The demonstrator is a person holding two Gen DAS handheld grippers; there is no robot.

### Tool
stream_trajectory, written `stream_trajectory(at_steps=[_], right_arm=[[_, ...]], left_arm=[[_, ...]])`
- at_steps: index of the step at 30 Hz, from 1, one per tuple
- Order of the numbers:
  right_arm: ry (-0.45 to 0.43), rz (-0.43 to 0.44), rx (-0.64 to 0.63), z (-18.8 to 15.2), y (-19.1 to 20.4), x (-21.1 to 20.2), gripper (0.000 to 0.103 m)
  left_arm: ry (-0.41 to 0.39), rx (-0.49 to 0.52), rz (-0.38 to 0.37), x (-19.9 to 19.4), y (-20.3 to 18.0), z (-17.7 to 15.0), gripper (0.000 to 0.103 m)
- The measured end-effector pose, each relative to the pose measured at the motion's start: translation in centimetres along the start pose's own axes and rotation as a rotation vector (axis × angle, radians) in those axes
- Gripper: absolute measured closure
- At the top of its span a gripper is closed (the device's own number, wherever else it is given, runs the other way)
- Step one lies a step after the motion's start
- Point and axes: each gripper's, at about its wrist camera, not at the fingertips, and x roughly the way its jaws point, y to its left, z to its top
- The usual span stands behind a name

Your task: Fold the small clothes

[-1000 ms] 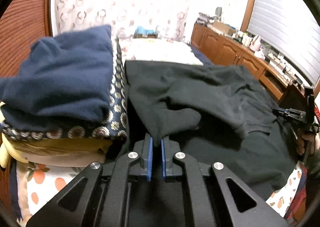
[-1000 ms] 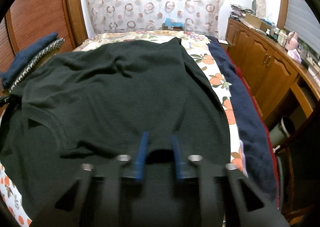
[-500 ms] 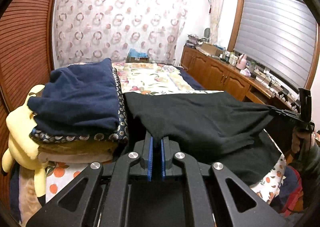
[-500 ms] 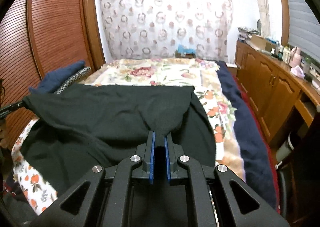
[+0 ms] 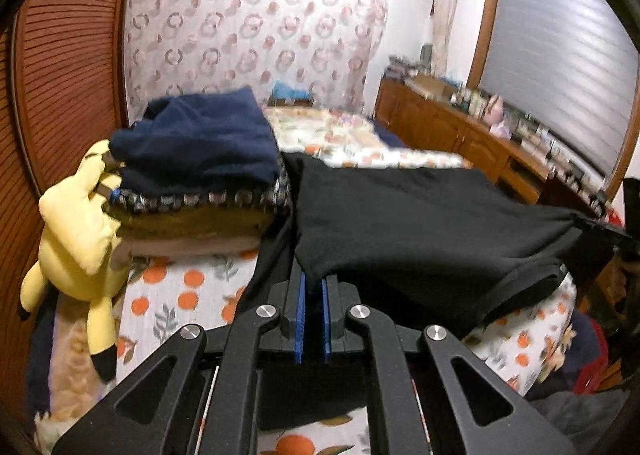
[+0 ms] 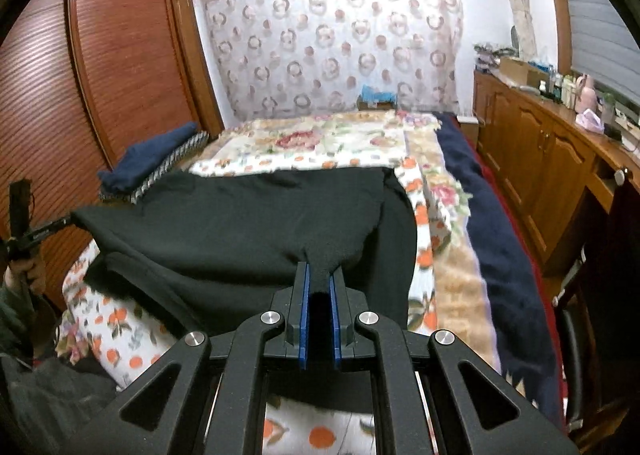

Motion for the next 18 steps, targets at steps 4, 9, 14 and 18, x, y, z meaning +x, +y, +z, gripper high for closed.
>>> stream_trajectory(at_steps=[4,9,14,18], right_arm=[[0.068,-0.033,-0.017,-0.1,0.4,2.1,0.090],[0.072,-0.065,-0.032,0.8,0.6,2.6,0.075],[0.048,-0.071,-0.040,1.2,1.5,2.1,0.059],[0.032,-0.059,-0.055,0.4,2.3,2.2,0.054]], left_arm=[[0.076,0.000,0.006,1.7,0.2,-1.2,0.088],[0.068,-0.006,0.020,1.2,0.4,-1.7,0.053],[0.054,0.006,0.030,0.6,0.3,-1.7,0.024],[0.059,0.017,0.046,0.9,0.0,-1.7,0.024]])
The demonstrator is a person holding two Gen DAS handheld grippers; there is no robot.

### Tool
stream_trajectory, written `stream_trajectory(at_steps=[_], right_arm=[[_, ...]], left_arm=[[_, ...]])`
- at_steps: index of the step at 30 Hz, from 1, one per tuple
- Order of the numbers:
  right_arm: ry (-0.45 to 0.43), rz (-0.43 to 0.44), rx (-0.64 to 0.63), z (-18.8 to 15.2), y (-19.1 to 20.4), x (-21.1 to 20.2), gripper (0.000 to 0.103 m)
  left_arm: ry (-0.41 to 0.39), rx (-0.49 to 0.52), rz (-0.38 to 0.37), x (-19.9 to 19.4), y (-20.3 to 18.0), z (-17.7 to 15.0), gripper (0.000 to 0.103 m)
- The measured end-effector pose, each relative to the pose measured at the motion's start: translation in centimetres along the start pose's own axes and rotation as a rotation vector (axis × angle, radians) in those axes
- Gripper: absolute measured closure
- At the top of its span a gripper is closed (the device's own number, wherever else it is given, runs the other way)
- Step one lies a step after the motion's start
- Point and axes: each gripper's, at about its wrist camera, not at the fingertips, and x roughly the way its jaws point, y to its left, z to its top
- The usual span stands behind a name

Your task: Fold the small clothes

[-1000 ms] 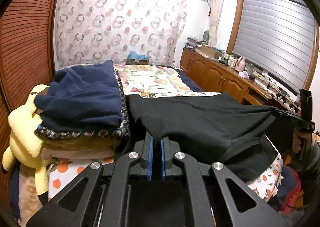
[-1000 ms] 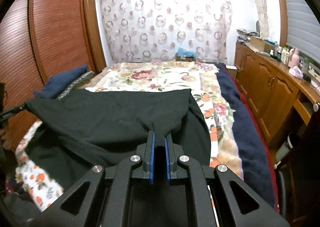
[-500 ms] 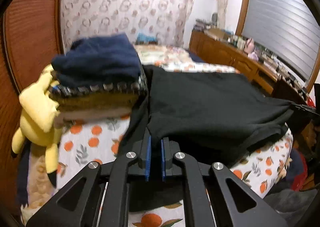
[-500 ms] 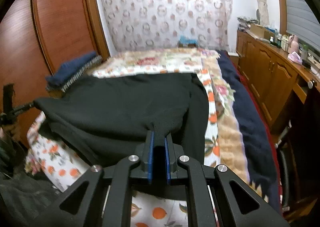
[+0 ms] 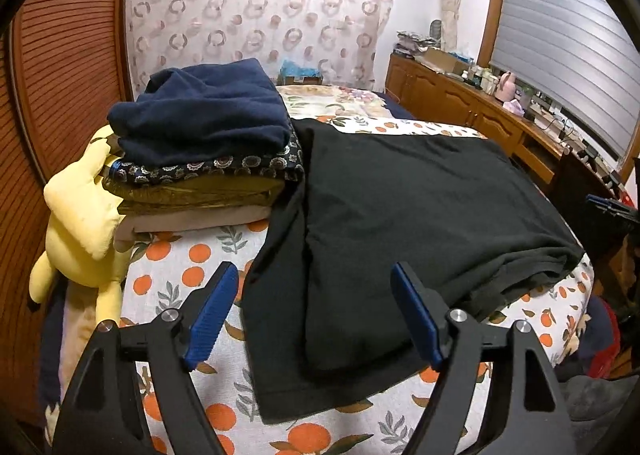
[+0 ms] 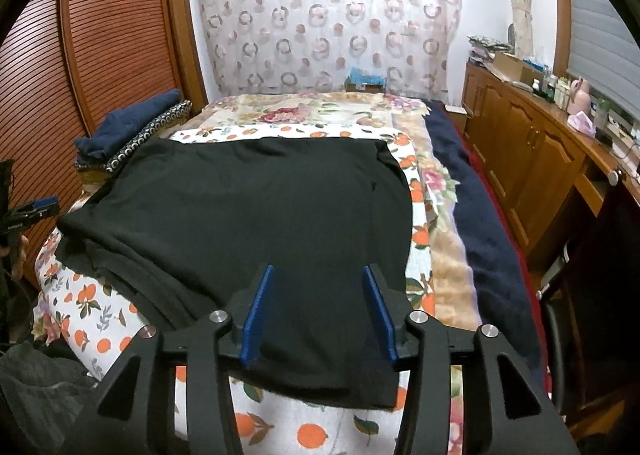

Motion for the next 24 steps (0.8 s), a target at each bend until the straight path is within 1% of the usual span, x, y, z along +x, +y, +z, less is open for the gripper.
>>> stream_trajectory(at_steps=[6,11,19,22,24], right_arm=[[-0.019,0.045,-0.034,-0.3,1.2,0.8,0.054],[-0.010,0.084,-0.071,-0.2,3.0,2.5,0.054],[0.022,0.166,-0.143,0.5,6.0,5.6,0.054],[0.044,0.190,-0.186,0.6,7.9,7.0,0.054],[0.060,0.227,-0.211,0.5,8.8,7.7,0.054]], left_arm=[[0.008,0.009,0.010,0.4,-0.3,0.0,0.024],[-0.006,0.007,0.025,0.4,-0.3,-0.2,0.024],[-0.007,-0.051,0.055,0.8,1.2,-0.6,0.024],[-0.014,-0.079,0.063,0.8,1.8,-0.6,0.024],[-0.019,-0.088,0.063,0.7,2.0,-0.6,0.024]])
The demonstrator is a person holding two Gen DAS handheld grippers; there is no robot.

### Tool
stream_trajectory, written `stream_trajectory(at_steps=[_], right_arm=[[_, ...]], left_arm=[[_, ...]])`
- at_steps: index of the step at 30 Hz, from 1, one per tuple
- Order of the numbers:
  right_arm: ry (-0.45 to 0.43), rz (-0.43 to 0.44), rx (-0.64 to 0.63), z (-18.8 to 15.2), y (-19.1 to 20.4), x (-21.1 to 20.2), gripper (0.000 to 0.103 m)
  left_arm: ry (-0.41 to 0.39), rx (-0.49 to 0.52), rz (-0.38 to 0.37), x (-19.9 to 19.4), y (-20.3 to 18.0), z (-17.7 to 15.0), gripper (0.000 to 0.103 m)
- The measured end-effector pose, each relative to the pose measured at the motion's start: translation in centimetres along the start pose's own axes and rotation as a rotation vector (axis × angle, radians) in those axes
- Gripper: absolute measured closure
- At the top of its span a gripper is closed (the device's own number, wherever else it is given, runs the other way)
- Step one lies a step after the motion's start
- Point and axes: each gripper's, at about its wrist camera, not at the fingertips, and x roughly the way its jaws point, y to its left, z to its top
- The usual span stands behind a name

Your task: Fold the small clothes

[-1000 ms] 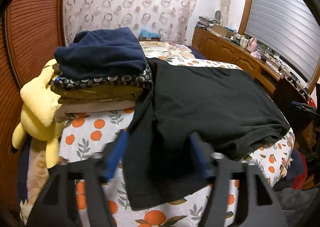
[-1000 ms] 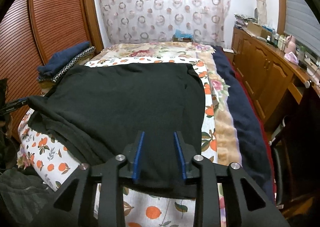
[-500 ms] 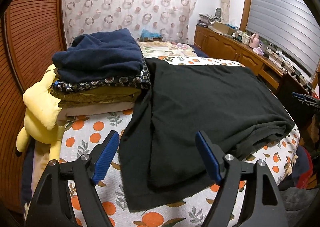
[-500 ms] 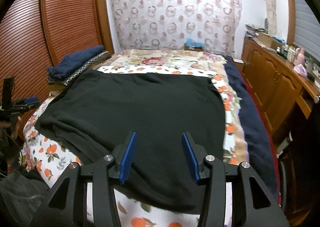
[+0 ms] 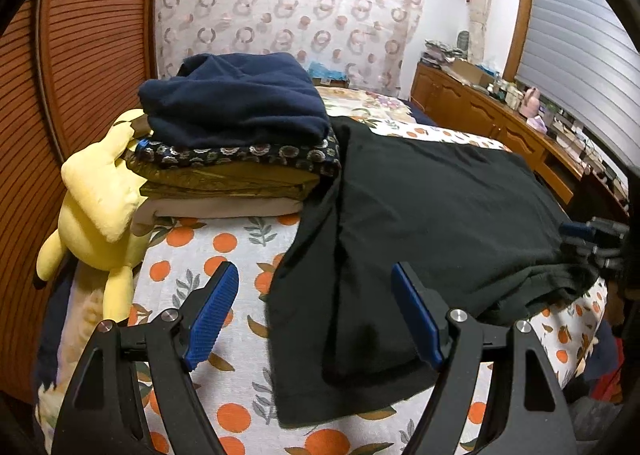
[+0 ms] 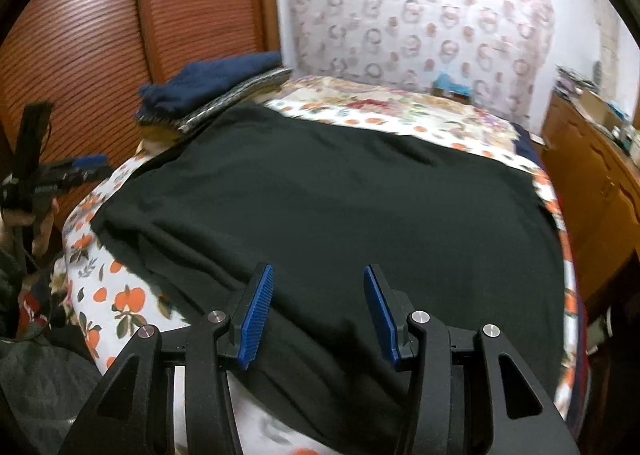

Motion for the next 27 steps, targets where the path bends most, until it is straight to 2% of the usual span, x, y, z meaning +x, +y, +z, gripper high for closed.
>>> stream_trajectory(at_steps=[4,10,13,19,21,24,27], right_arm=[[0.018,0.057,-0.037,0.4,1.1,1.3,0.054],[0.059,0.083,-0.070,0.5,1.2,3.3,0.054],[0.088,0.069,-0.078,0.2,0.9,4.3,0.054],[0.074,0.075,-0.062,0.1,-0.1,4.4,0.053],[0.069,0.062,-0.056,0.2,-0.2,4.7,0.046],[0.048,0.019,-0.052,0.2,-0.6,4.5,0.046],[0.030,-0.007,-0.020,-0.2,-1.2,4.0,0.046]], left_arm=[[0.001,-0.019,-0.013,0.5,0.2,0.3,0.024],[0.022,-0.038,-0.040,1.8,0.1,0.5,0.024],[0.065,-0.024,-0.029,3.2,-0.1,0.5,0.024],[0.139,-0.038,-0.007,5.6,0.3,-0.3,0.024],[0.135,-0.043,-0.005,5.6,0.4,-0.5,0.024],[0.141,-0.029,0.006,5.6,0.1,-0.6,0.024],[0.143,-0.019,-0.026,5.5,-0.2,-0.7,0.024]])
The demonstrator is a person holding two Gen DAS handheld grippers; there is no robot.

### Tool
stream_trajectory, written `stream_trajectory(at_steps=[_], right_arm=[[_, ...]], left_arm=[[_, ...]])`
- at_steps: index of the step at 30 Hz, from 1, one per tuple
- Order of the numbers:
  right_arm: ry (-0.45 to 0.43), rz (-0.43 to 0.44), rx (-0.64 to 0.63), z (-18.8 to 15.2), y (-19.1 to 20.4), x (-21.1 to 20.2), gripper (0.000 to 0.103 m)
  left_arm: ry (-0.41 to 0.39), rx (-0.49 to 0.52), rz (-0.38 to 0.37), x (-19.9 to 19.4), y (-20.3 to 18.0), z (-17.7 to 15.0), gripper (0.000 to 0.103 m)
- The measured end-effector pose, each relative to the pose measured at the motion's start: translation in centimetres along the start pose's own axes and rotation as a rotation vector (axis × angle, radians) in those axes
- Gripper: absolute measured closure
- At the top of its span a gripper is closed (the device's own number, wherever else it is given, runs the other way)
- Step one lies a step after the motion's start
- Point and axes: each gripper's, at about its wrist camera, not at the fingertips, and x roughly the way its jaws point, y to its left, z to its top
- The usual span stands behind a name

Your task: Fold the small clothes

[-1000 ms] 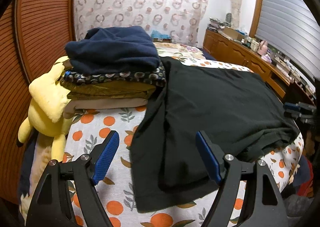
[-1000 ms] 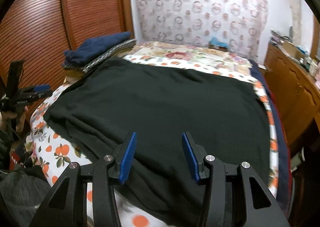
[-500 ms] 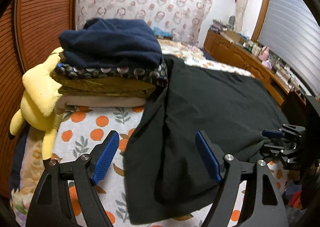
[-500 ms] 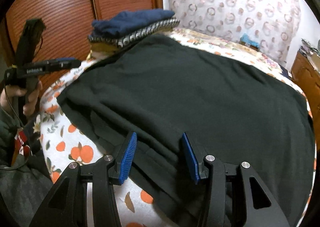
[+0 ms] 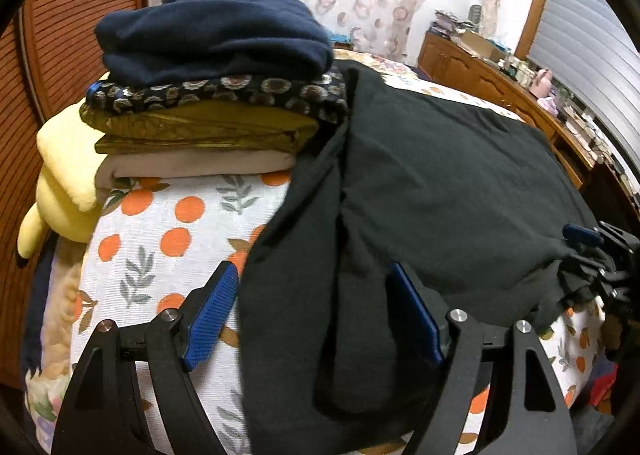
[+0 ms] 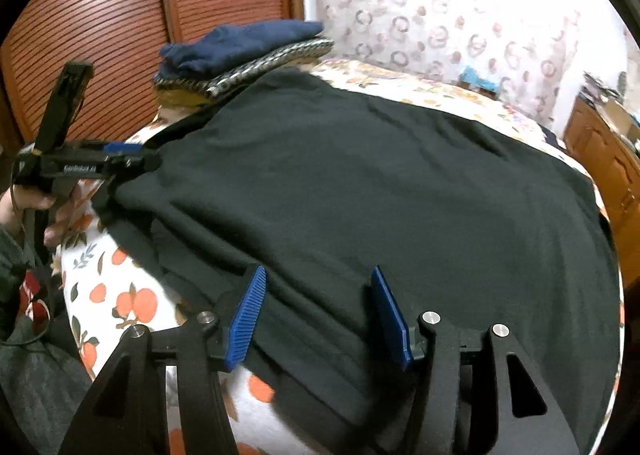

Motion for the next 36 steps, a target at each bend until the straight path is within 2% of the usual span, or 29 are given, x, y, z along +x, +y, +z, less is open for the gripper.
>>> stream_trajectory(at_steps=[2,3,4,5,6,9,11,17,22,25,32,36], right_arm=[[0.007,-0.020,0.021,-0.4,-0.3,0.3,0.046],[0.013,-0.022,0.030,-0.6,-0.3,0.6,0.046],[0.020,-0.020,0.038,-0.7,-0.2,0.7,0.046],[0.018,-0.020,0.043,-0.8,-0.1,0.7,0.046],[0.010,-0.027,0.041,-0.6,0.4,0.4,0.046],[-0.004,-0.050,0.036,-0.8,1.3,0.4,0.046],[-0.016,-0.061,0.034,-0.8,2.0,0.6,0.046],[-0.027,-0.060,0.053,-1.6,1.2,-0.2,0.046],[-0.026,-0.097,0.070,-2.0,-0.4,-1.1,0.046],[-0.030,-0.130,0.099,-2.3,-1.9,-2.2,0.046],[-0.056,-0.268,0.177,-4.4,-5.9,-6.0,0.046],[-0.070,-0.299,0.239,-5.9,-7.3,-7.7,0.046]], left_arm=[[-0.001,0.011,-0.044,0.0,-0.5,0.0,0.025],[0.000,0.021,-0.058,0.0,-0.7,-0.1,0.033],[0.000,0.034,-0.055,0.0,-1.0,-0.1,0.036],[0.001,0.046,-0.047,0.0,-1.2,-0.2,0.045],[0.002,0.061,-0.044,0.0,-1.5,-0.2,0.060],[0.012,0.072,-0.068,0.0,-1.8,-0.2,0.086],[0.009,0.069,-0.079,-0.1,-1.8,-0.1,0.090],[-0.074,0.074,-0.121,-2.0,-3.1,1.3,0.091],[-0.140,0.101,-0.183,-3.4,-5.6,3.8,0.092],[-0.156,0.129,-0.224,-3.4,-7.9,5.4,0.092],[-0.184,0.203,-0.345,-3.6,-12.7,7.3,0.092],[-0.179,0.251,-0.407,-3.4,-15.8,8.5,0.092]])
